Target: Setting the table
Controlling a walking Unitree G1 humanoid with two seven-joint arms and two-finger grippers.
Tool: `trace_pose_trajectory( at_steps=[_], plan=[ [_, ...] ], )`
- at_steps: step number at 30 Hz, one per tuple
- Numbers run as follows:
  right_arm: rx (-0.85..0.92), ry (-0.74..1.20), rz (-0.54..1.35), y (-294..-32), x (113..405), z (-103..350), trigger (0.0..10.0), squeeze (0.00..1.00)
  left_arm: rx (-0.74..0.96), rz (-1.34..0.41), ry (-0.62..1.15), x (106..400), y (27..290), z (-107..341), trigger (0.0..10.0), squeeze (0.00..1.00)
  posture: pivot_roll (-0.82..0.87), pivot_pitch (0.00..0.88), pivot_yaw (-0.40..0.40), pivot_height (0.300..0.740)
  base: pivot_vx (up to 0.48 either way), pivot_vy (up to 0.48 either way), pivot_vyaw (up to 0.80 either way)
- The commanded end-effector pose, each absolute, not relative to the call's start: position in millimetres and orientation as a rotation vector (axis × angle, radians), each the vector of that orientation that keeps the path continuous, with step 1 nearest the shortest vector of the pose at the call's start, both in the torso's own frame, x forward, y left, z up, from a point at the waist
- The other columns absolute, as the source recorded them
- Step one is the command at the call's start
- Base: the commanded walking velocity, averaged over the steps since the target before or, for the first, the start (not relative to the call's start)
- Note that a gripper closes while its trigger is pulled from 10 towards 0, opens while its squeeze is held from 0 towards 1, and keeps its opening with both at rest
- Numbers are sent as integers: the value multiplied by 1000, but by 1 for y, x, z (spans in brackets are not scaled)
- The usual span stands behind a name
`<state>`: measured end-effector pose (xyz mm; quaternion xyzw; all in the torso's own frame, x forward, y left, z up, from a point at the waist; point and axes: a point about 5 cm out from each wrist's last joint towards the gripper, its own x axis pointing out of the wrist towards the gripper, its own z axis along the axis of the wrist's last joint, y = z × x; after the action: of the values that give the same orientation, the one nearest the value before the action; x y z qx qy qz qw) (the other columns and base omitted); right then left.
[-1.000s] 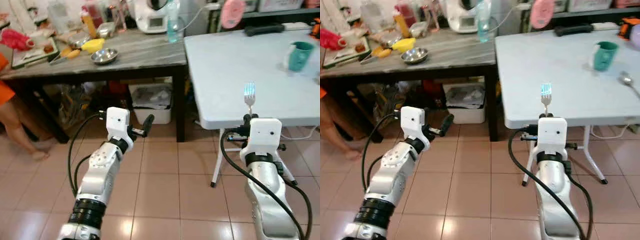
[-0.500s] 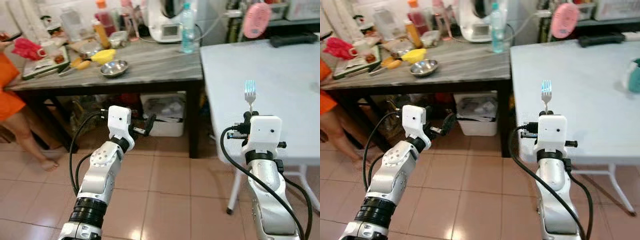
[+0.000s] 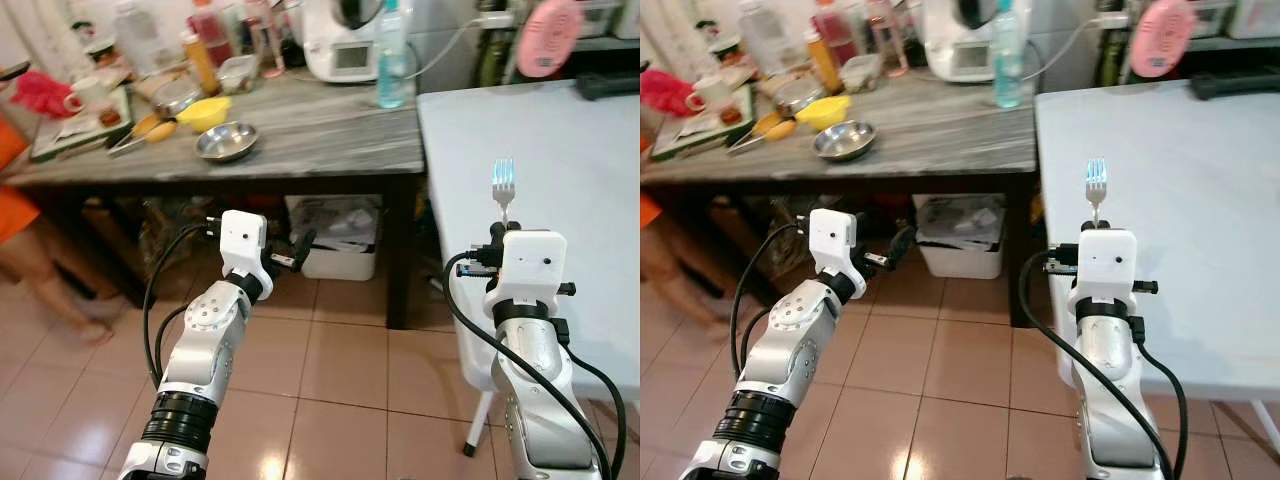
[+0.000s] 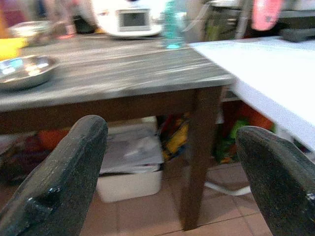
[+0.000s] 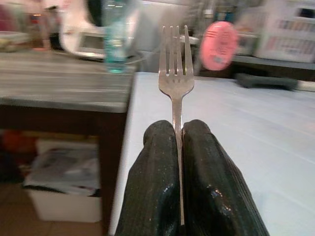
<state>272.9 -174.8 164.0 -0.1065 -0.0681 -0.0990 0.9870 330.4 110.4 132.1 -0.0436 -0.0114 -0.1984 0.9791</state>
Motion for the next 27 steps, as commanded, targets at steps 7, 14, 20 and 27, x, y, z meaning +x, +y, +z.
trace_pose_trajectory(
  at_steps=[7,14,20,27],
  plan=[
    [-204,-165,-180,-170,271,169,10000,0,-71,-353,6,330,125,126,10000,0,-205,17,141,740,0,0,0],
    [-210,-168,-197,-174,269,169,10000,0,-68,-355,6,331,124,125,10000,0,-213,10,147,740,0,0,0],
    [-262,-123,-294,-198,248,162,10000,0,-60,-426,-17,340,97,127,10000,0,-295,0,116,740,0,0,0],
    [-278,-103,-318,-204,237,158,10000,0,-93,-413,-7,344,90,126,10000,0,-319,0,148,740,0,0,0]
  ],
)
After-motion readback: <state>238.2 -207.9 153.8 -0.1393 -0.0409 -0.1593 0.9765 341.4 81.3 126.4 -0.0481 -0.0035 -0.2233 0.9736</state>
